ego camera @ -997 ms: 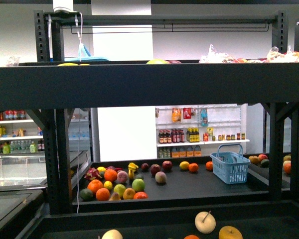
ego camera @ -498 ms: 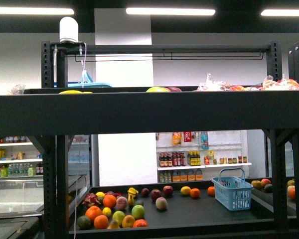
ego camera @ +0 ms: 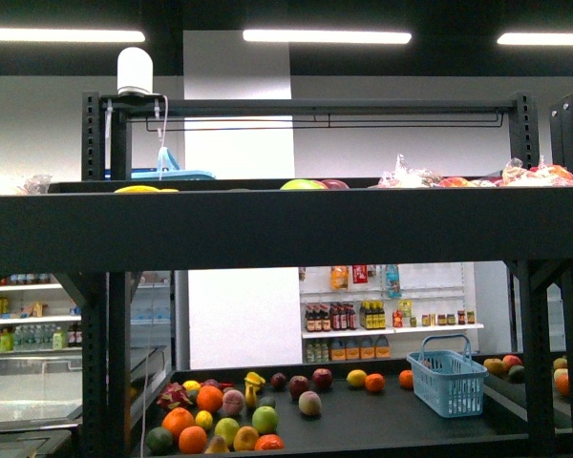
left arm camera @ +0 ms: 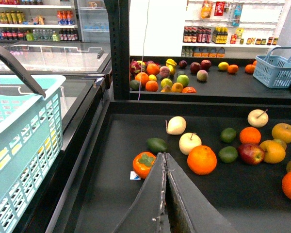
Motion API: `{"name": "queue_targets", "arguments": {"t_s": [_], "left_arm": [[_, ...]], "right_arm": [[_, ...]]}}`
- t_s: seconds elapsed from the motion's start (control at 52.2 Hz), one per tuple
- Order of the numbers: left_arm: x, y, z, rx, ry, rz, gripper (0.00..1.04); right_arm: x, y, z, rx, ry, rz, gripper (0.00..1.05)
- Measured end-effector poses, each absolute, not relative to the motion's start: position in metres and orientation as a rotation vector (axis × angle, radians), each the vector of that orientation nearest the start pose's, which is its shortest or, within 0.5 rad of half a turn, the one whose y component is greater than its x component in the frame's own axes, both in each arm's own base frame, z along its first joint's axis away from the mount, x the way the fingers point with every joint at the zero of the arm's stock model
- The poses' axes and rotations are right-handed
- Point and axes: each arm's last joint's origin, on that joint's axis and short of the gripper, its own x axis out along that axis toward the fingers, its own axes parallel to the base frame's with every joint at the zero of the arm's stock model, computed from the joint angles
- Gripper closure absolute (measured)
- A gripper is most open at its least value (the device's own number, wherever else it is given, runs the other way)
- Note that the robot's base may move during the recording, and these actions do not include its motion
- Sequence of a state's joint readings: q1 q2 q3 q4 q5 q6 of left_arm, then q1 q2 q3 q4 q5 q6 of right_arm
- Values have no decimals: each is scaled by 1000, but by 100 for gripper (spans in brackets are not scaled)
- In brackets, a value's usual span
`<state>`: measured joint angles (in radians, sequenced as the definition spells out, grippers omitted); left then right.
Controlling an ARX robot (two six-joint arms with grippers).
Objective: Pick lemon from shelf
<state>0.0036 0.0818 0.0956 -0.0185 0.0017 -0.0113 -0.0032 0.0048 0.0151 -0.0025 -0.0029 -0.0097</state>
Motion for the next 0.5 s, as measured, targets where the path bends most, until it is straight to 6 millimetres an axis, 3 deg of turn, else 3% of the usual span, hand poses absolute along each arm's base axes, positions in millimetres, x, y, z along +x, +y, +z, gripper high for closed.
{"name": "queue_targets", "arguments": {"t_s": [0.498], "left_arm": [[97, 0, 167, -11, -2, 3, 102]], "right_arm": [[97, 0, 168, -10, -8, -1, 7]]}}
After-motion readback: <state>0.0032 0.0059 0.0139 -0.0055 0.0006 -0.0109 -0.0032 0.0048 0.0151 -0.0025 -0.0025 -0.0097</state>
